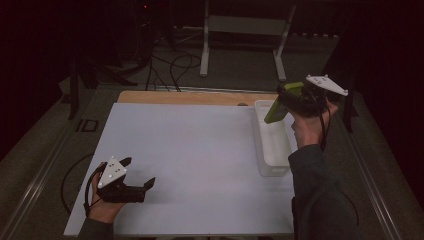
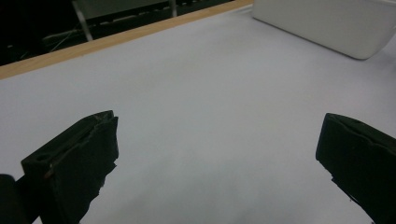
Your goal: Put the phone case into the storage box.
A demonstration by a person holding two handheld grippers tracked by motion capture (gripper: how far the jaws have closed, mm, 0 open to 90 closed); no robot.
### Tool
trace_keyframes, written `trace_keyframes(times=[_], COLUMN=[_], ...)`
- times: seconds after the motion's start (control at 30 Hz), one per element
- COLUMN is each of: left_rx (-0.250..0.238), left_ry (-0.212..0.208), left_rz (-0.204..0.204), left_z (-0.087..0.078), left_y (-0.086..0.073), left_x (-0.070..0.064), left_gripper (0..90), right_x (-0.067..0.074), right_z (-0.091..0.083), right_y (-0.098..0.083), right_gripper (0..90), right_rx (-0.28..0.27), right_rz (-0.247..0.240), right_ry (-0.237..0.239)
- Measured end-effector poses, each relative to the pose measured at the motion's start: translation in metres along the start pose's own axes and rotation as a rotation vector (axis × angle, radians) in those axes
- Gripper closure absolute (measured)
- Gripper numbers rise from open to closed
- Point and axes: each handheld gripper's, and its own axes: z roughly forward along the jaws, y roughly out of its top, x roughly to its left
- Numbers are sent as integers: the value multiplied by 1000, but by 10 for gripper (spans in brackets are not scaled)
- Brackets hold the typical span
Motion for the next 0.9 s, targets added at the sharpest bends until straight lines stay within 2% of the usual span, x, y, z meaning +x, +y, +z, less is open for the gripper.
trace_keyframes(times=[0.43,0.9], left_rx=[-10,-18], left_ry=[30,41], left_rz=[-12,-21], left_z=[-6,-10], left_y=[-11,-20], left_x=[1,0], left_gripper=[0,0], right_x=[3,3], right_z=[9,16], right_y=[2,4], right_gripper=[181,182], right_rx=[4,10], right_rz=[-3,-9], right_ry=[-18,-39])
